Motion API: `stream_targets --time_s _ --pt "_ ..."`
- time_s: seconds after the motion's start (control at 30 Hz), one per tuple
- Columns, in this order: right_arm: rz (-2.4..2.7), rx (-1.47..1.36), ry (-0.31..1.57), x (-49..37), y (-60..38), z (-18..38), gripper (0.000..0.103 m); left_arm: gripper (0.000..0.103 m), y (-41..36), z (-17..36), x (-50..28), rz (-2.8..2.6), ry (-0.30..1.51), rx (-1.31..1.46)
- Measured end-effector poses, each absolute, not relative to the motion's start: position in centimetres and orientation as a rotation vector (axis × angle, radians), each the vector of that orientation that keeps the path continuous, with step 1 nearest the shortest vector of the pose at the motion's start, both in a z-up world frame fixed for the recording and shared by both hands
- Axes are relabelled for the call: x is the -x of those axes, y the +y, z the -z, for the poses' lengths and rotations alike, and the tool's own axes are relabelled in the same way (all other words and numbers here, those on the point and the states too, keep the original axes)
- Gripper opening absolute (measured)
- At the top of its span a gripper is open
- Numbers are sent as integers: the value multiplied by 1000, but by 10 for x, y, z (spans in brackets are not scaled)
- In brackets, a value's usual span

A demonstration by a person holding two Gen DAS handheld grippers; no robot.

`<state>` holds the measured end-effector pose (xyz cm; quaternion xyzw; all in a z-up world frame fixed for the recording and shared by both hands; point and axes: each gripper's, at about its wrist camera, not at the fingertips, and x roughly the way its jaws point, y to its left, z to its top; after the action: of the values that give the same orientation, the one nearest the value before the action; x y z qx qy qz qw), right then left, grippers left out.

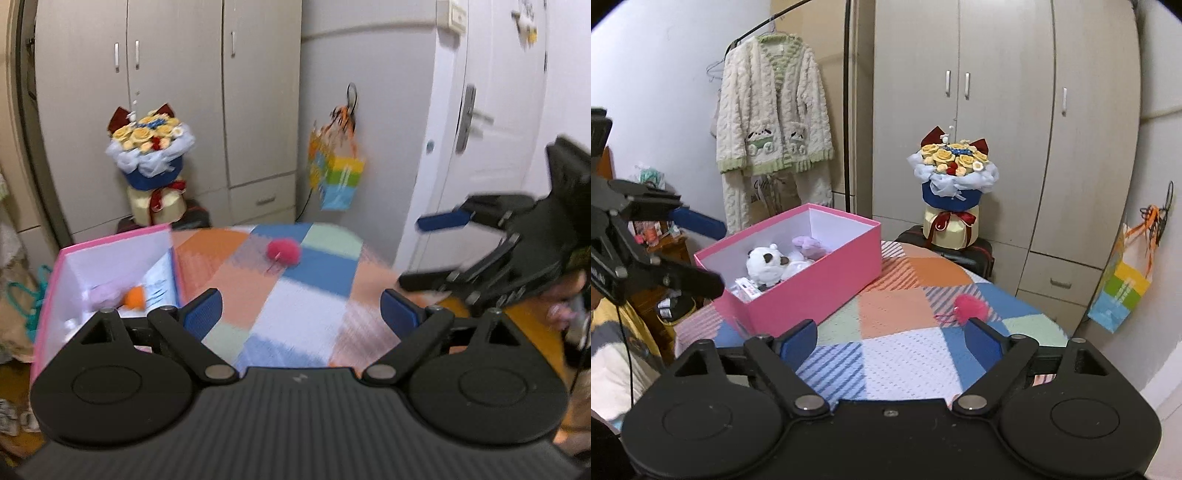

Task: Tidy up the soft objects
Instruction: 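Move both grippers back from the box toward the pink pompom, then grasp the pink fluffy pompom with the left gripper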

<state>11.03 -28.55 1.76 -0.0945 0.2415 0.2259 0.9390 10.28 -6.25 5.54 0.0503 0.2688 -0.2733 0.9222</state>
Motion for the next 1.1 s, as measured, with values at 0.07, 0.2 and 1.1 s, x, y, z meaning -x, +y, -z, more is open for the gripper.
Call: stream_targets --time_s 0.07,0.2,1.1 --pt "-470 216 476 -119 -289 -11 90 93 -73 -52 -112 567 541 -82" --pt "-475 203 463 -144 -298 11 90 91 -97 -36 -139 568 554 -53" --pt "-629 172 597 -357 -332 125 88 71 -191 100 -366 382 741 167"
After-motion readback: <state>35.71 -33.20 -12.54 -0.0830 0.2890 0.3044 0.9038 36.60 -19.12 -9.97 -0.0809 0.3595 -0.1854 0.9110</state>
